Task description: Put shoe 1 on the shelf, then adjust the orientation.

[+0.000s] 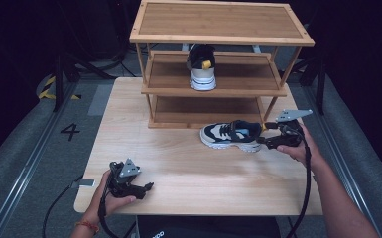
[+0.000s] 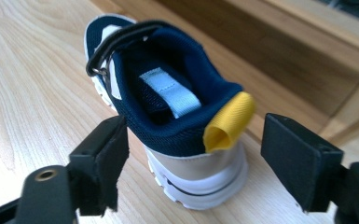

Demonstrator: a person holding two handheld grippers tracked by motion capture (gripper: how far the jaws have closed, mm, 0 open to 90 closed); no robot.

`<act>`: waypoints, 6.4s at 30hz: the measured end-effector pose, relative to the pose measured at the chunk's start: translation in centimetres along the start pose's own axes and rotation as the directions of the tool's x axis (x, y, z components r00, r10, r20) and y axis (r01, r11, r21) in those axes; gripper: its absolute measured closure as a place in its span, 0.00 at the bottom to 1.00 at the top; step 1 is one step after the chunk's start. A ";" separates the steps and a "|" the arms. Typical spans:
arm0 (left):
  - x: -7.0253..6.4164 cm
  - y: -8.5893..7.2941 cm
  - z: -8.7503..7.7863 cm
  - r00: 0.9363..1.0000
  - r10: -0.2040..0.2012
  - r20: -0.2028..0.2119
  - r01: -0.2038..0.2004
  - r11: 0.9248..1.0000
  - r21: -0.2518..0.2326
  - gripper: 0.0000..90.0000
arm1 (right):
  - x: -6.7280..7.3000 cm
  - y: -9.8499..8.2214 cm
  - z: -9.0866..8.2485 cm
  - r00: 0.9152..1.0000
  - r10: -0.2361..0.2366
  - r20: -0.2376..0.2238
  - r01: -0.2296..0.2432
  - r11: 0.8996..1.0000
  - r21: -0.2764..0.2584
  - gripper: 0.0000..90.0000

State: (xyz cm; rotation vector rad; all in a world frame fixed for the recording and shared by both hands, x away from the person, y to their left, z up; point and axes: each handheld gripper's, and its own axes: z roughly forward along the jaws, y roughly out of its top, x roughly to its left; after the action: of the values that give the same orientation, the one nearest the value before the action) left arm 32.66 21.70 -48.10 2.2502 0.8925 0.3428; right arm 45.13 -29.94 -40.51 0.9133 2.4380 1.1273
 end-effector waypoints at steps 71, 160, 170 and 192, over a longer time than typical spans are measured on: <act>-0.1 -0.1 0.1 1.000 0.015 0.016 -0.014 1.000 -0.006 0.18 | 12.6 5.4 6.1 0.825 -0.411 -0.389 0.512 0.835 0.203 0.55; 0.1 0.1 0.3 0.999 0.023 0.028 -0.023 1.000 -0.004 0.17 | 11.2 13.7 -7.3 0.845 -0.444 -0.297 0.519 0.815 0.258 0.78; 0.1 0.1 0.3 0.999 0.022 0.030 -0.022 1.000 -0.004 0.17 | 8.6 18.8 -5.8 0.833 -0.497 -0.241 0.550 0.788 0.278 0.78; 0.1 0.1 0.3 0.999 0.023 0.032 -0.023 1.000 -0.004 0.17 | 3.2 25.1 0.5 0.858 -0.462 -0.226 0.514 0.775 0.367 0.74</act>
State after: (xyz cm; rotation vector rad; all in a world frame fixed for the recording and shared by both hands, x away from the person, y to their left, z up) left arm 32.89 21.57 -48.23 2.2577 0.8491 0.3182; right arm 53.52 -15.26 -21.72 0.2527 2.8378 0.4931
